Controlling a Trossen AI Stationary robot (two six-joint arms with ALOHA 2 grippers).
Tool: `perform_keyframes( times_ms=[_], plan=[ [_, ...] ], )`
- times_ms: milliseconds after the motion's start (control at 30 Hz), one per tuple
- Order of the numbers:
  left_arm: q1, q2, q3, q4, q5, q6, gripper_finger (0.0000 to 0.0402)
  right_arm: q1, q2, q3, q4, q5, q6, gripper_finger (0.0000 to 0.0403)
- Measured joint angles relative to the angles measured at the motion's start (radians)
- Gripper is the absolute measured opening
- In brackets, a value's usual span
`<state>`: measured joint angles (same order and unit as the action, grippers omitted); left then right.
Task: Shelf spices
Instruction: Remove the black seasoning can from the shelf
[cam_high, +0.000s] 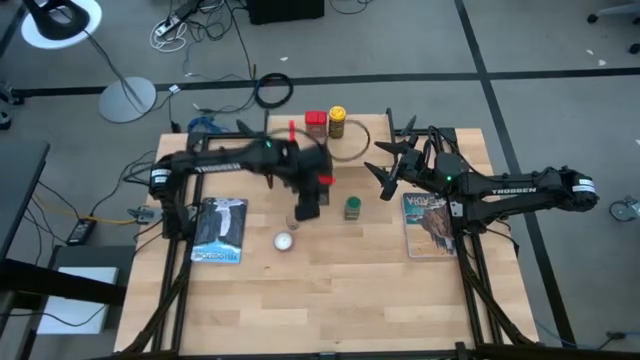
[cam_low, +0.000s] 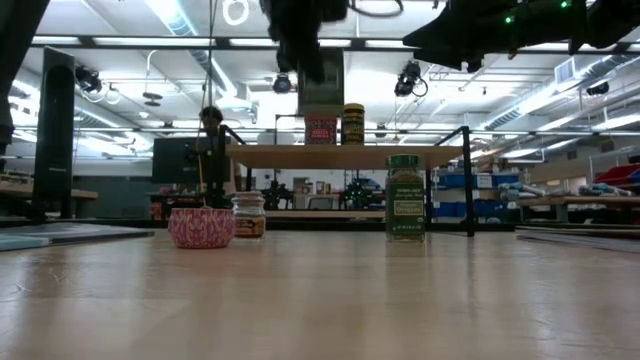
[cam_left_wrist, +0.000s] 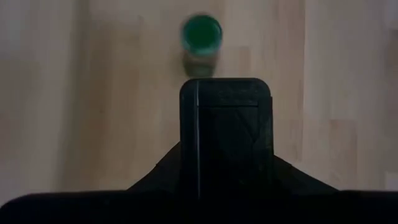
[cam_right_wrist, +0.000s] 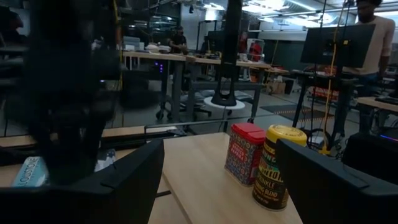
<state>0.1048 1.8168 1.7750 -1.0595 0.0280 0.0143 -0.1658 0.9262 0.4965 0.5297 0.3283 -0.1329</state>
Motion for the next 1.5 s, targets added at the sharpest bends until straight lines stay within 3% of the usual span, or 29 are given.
perform_keyframes(
  times_ms=[233, 600, 1100, 1500],
  plan=[
    [-0.048, 0.002, -0.265, 0.227, -0.036, -0.055, 0.0117, 0.003, 0.0, 0.0, -0.001, 0.0, 0.0, 0.0307],
    [-0.074, 0.002, -0.459, 0.473, -0.051, -0.103, 0.0117, 0.003, 0.0, 0.0, 0.0, 0.0, 0.0, 0.0307],
    [-0.086, 0.002, -0.508, 0.495, -0.09, -0.073, 0.0117, 0.003, 0.0, 0.0, 0.001, 0.0, 0.003, 0.0307],
    [-0.087, 0.002, -0.508, 0.494, -0.068, -0.075, 0.0154, 0.004, 0.0, 0.0, 0.001, 0.0, 0.003, 0.0307]
  ],
)
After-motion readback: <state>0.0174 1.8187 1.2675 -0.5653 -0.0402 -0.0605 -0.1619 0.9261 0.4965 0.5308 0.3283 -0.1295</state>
